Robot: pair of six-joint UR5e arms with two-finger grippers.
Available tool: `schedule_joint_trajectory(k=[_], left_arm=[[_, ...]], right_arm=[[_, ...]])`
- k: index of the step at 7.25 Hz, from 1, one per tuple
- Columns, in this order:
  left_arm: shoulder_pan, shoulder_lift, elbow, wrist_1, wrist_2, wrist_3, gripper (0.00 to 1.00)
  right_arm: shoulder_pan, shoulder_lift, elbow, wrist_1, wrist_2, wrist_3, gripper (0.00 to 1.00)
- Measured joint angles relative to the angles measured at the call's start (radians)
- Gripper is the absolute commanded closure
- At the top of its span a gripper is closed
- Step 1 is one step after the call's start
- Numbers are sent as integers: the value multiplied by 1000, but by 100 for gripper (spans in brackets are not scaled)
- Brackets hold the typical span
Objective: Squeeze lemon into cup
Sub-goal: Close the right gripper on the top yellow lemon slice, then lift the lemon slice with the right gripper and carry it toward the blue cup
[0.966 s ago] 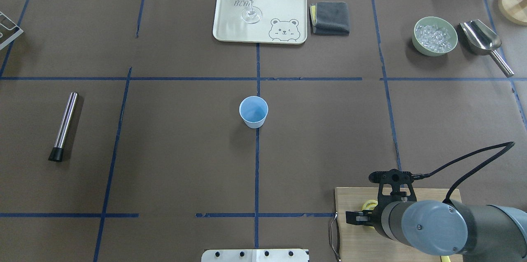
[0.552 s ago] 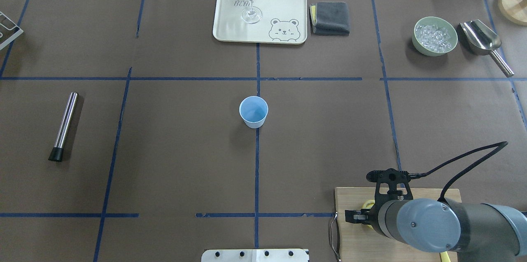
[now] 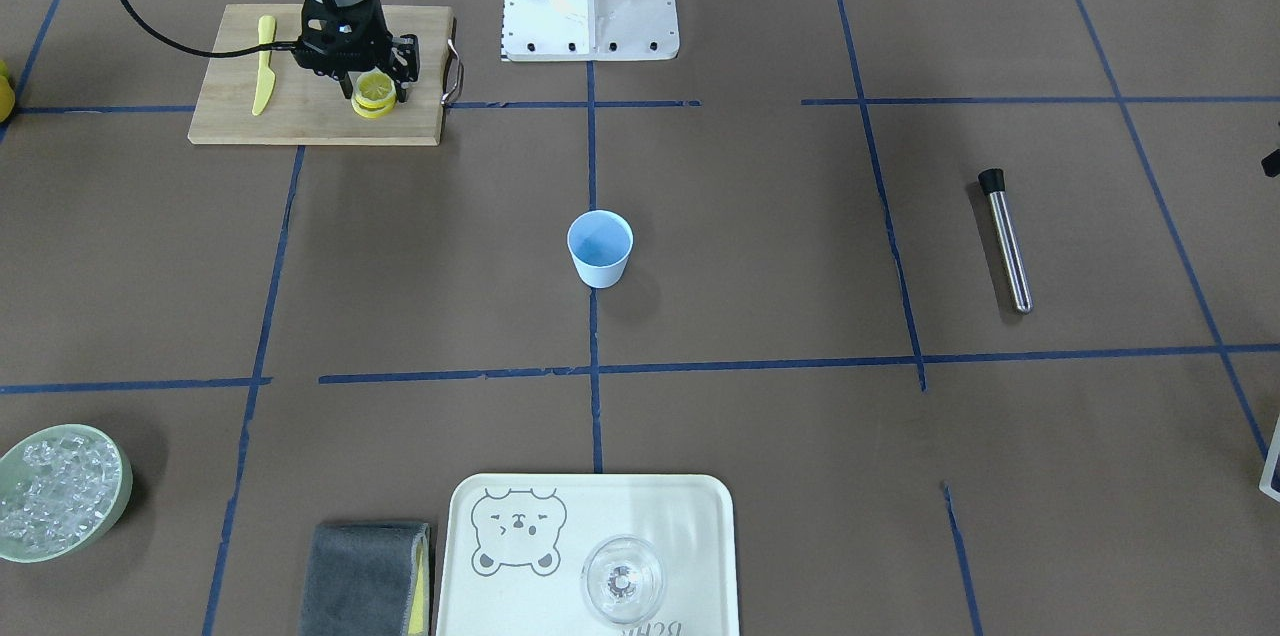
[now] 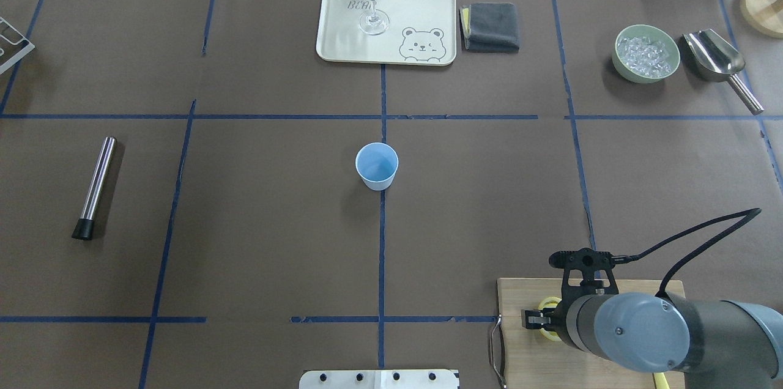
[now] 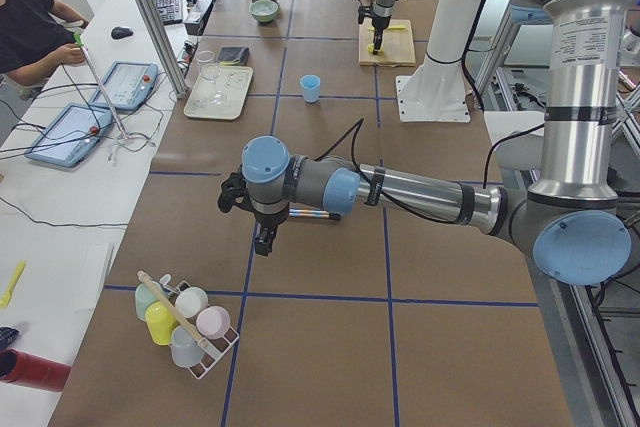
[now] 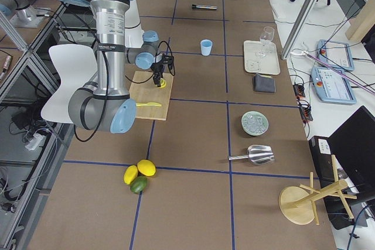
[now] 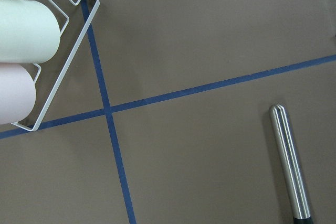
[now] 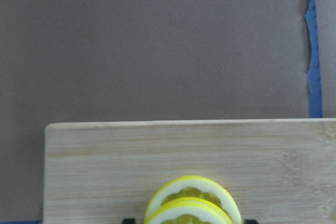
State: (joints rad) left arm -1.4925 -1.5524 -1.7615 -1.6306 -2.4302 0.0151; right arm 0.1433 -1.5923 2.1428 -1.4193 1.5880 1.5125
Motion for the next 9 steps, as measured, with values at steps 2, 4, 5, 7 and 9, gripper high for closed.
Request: schedule_joint_trajectory(k=[2,4,5,7,9], left_arm=[[0,0,-1,0,-1,0,0],[0,0,-3,0,-1,0,0],[0,0,-5,1,-1,0,0],[-1,1,-5,1,-1,0,0],[-1,1,-6,2,-1,0,0]], right_arm=[[7,-7,10,-1,1,0,48],[8,-9,13,-1,1,0,52],[9,-10,15,-1,1,0,52],[15,-16,26,-1,1,0,52],[19,-23,40,-6,1,0,53]])
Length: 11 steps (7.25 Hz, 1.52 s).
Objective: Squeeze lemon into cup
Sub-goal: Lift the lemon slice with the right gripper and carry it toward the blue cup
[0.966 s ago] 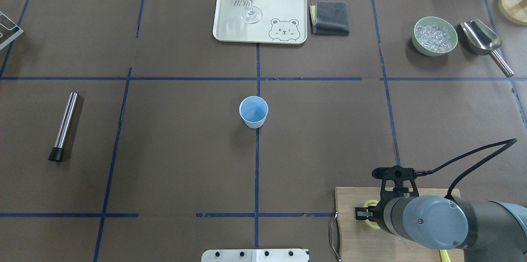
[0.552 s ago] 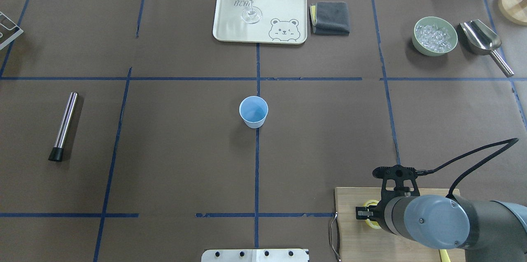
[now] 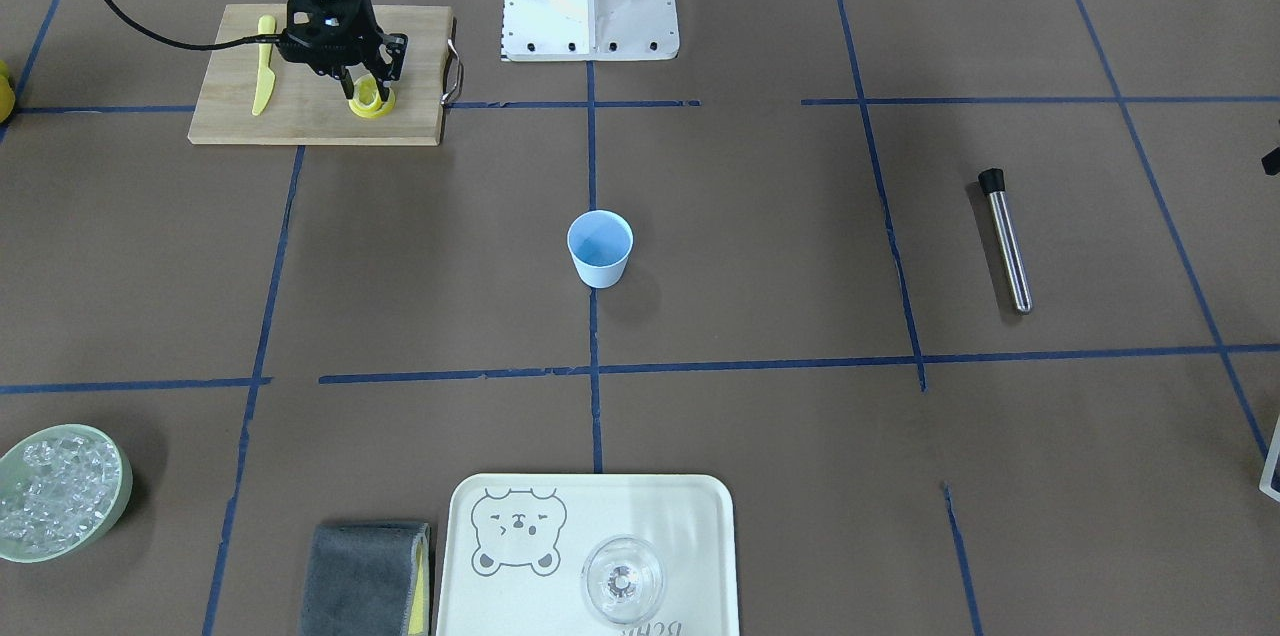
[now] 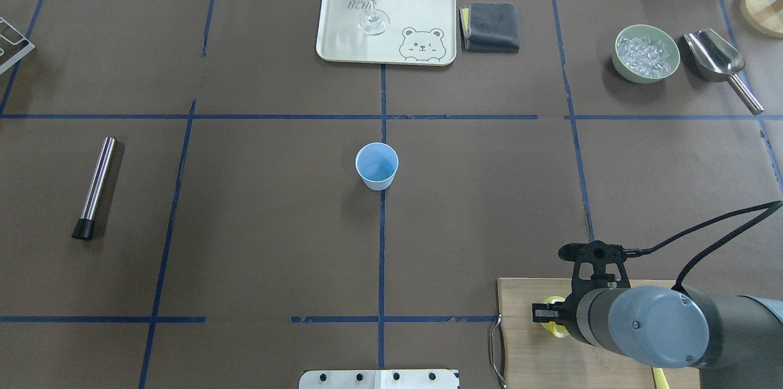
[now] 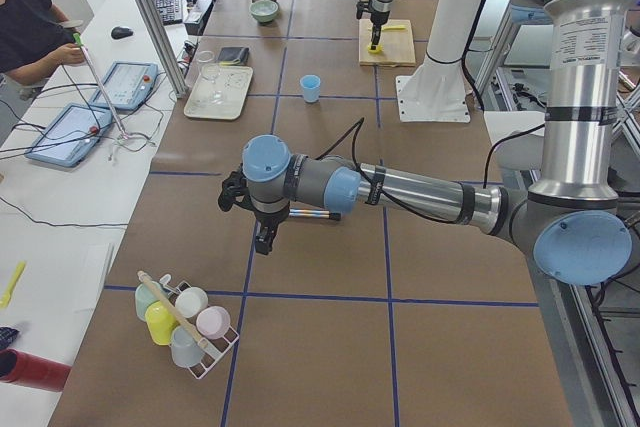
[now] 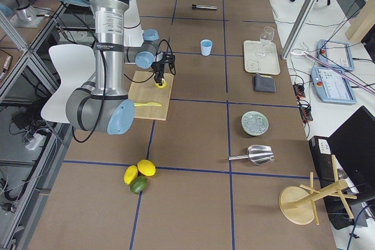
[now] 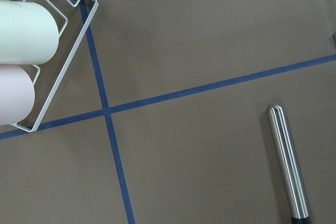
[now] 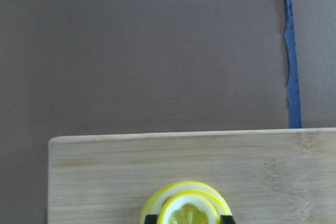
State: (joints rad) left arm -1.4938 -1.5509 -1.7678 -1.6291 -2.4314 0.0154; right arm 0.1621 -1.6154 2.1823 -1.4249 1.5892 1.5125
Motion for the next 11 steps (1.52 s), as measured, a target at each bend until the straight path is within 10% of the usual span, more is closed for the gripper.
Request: schedule_joint_trajectory(k=[11], left_arm=[[-2,27,-27,1,0,0,0]], right_arm=[[51,-5,98,-94,30,0,53]])
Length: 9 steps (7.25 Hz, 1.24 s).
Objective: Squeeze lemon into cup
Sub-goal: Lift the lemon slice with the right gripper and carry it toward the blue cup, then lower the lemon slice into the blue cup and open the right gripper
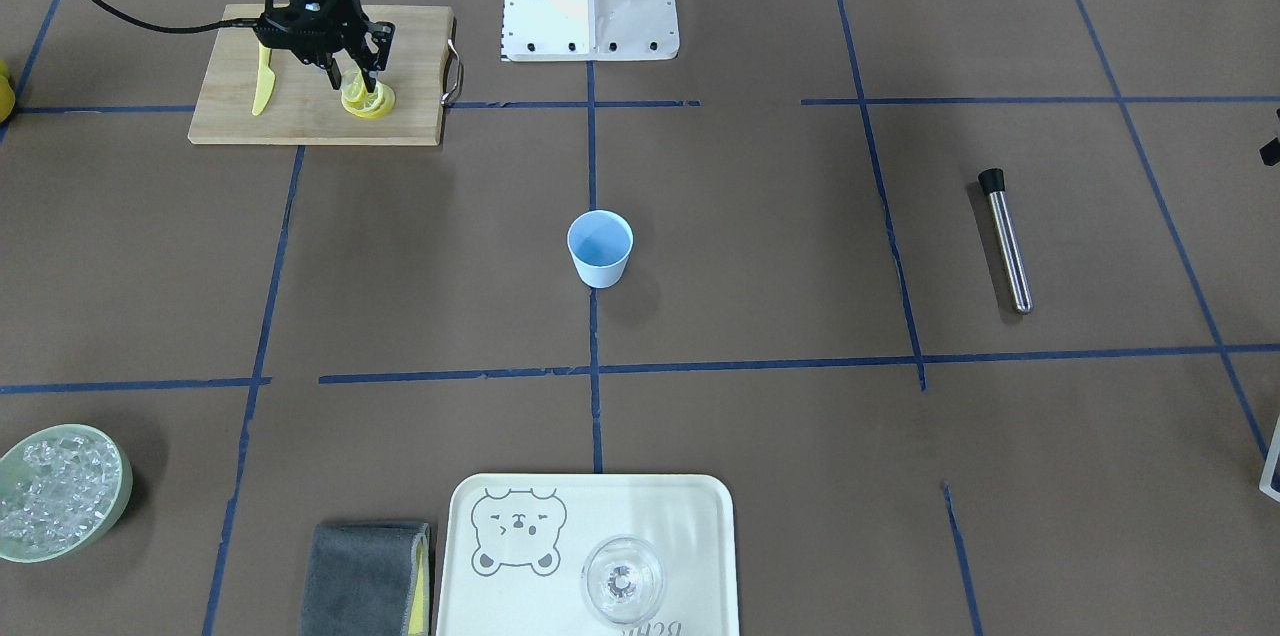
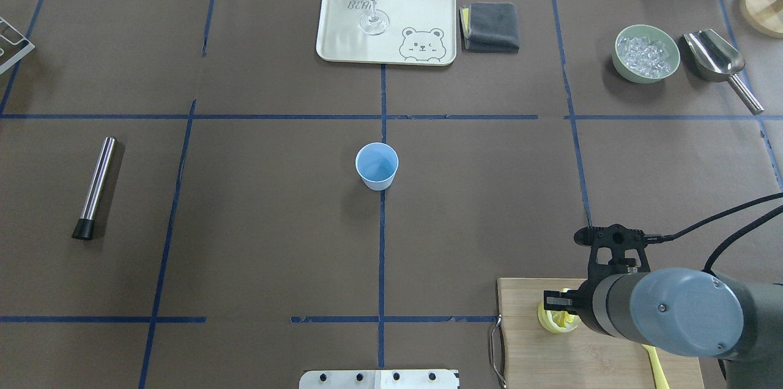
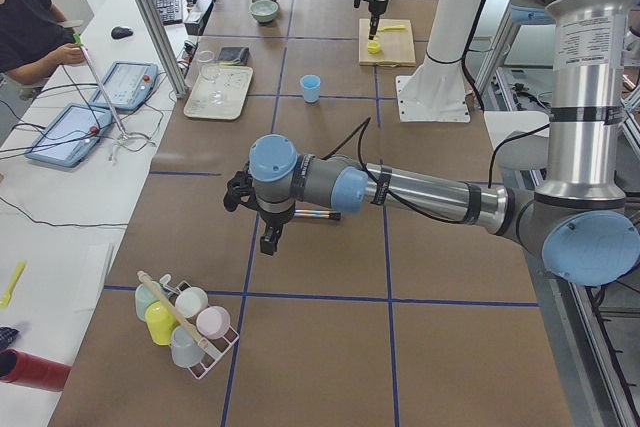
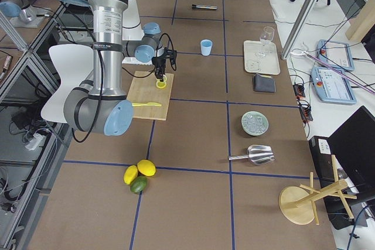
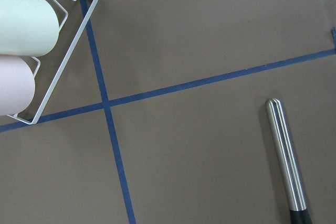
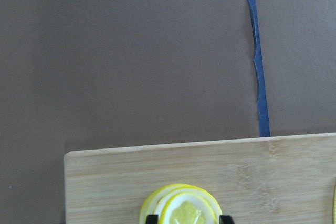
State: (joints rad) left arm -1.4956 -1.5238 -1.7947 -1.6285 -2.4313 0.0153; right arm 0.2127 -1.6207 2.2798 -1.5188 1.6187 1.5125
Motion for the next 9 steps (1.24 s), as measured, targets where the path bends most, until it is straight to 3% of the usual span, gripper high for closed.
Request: schedule_joint_trajectory(k=[3,5,9], left_arm=[[0,3,0,-1,0,0,0],[0,7,0,-1,0,0,0],[0,15,-2,-2,-1,0,0]], right_arm=[[33,69,4,-41,24,0,53],[78,206,-25,-128,36,-1,52],[232,529,-214,-228,124,-4,52]])
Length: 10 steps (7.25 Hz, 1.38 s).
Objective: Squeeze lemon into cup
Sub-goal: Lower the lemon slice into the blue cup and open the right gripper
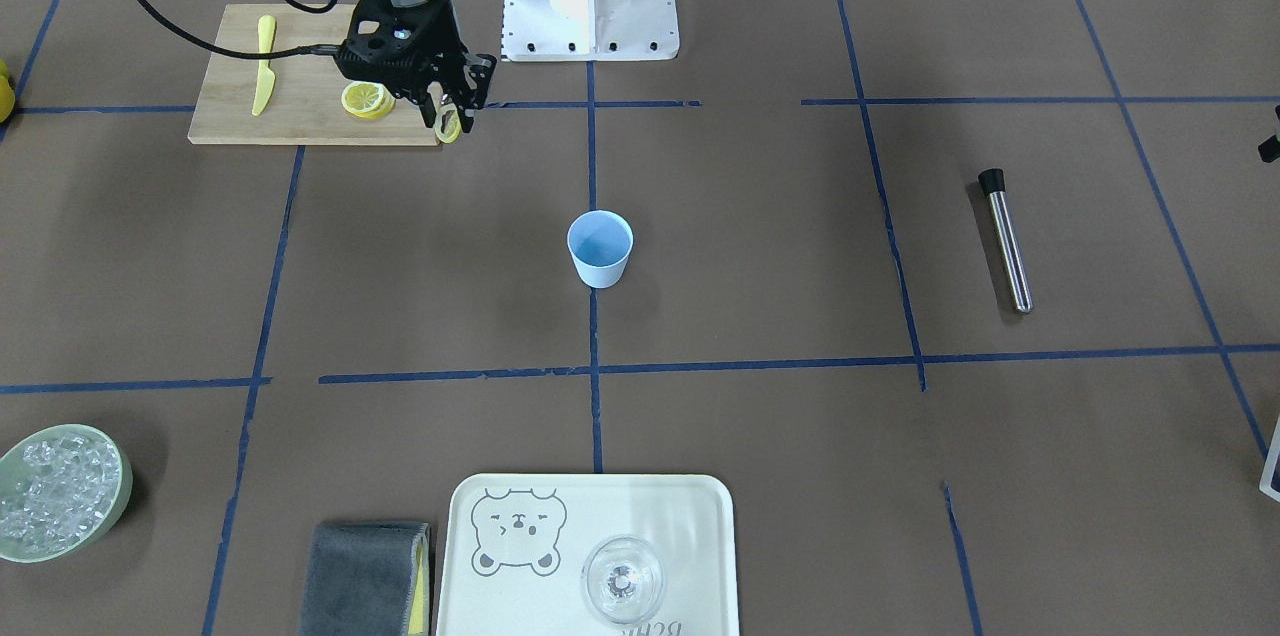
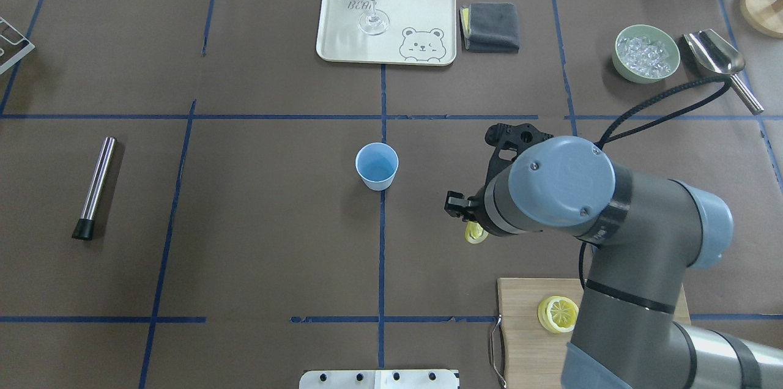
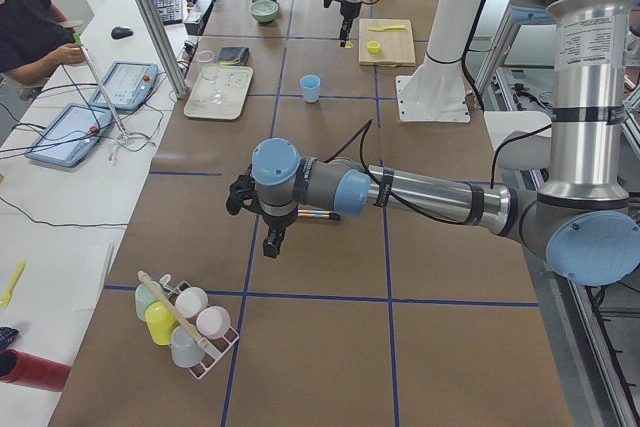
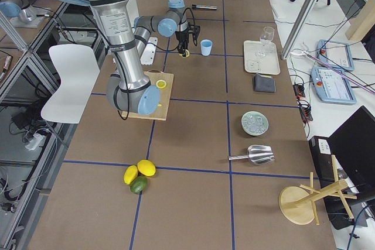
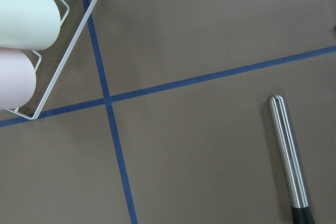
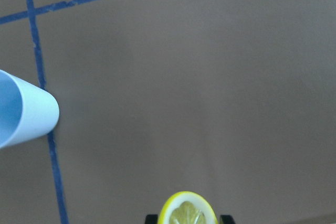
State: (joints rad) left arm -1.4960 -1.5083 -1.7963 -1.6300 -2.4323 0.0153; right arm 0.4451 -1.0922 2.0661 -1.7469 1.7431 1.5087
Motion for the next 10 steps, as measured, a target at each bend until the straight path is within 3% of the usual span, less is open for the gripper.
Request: schedule_joint_trajectory(k=[2,6,8,10], left_arm=[[-1,4,-1,0,0,0,0],[-2,6,-5,-1,-1,0,0],[-2,6,-8,-1,-1,0,0],[-3,6,-9,-1,0,0,0]], right_arm=[[46,151,-148,10,17,11,52],[66,334,-438,172,20,93,50],[68,358,-480,183,19,100,49],[68,360,-488,184,18,101,41]])
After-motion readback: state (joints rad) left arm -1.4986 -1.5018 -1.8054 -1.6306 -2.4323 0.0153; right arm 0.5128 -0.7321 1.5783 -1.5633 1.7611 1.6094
